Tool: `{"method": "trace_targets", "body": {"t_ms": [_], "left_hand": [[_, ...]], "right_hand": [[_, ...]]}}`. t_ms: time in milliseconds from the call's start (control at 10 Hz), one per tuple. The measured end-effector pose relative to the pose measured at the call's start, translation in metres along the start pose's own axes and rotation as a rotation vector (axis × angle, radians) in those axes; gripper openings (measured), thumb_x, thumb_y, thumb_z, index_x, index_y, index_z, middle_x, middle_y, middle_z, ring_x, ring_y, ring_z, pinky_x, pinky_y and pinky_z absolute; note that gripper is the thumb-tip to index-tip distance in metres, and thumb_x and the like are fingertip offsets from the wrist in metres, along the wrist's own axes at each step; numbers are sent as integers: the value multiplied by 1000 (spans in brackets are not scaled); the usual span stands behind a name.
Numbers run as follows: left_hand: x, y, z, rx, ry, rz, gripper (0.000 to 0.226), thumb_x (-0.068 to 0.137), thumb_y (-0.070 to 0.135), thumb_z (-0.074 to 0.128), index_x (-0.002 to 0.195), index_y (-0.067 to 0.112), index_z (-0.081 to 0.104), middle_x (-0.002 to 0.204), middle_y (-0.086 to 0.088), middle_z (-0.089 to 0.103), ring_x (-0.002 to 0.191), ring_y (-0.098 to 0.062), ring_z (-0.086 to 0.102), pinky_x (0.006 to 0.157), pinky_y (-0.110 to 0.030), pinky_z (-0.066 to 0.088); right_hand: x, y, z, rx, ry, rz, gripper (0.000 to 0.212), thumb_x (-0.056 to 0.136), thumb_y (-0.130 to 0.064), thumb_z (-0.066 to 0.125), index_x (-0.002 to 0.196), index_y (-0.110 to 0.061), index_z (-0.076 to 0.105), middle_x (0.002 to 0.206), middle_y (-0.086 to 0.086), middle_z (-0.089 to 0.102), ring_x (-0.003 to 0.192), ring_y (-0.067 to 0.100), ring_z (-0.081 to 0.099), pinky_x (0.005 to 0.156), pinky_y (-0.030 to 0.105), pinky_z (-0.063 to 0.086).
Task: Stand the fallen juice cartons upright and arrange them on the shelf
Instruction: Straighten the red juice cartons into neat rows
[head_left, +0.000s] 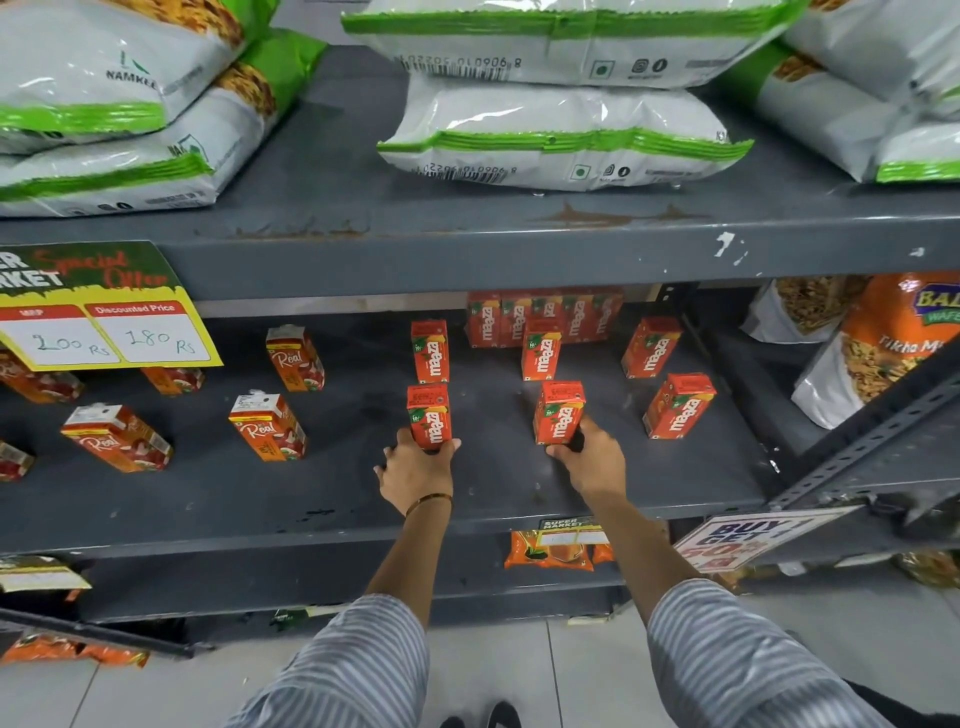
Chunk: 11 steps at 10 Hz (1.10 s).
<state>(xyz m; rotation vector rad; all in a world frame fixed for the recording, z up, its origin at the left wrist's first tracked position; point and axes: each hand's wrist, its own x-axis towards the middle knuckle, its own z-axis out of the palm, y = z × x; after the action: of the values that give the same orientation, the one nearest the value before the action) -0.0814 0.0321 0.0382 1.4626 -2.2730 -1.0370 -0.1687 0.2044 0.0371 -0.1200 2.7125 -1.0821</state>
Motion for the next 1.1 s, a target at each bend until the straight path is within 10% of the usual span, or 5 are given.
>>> {"method": "trace_targets", "body": {"t_ms": [1100], "left_hand": [[2,-3,1,50,-17,28,54,69,47,73,103,9,54,106,-17,64,100,-38,60,91,-52,48]], "right_hand": [[3,-5,0,-43,33,3,43,82,-27,68,119,-12,54,118,12,65,109,32,61,95,44,49]]}}
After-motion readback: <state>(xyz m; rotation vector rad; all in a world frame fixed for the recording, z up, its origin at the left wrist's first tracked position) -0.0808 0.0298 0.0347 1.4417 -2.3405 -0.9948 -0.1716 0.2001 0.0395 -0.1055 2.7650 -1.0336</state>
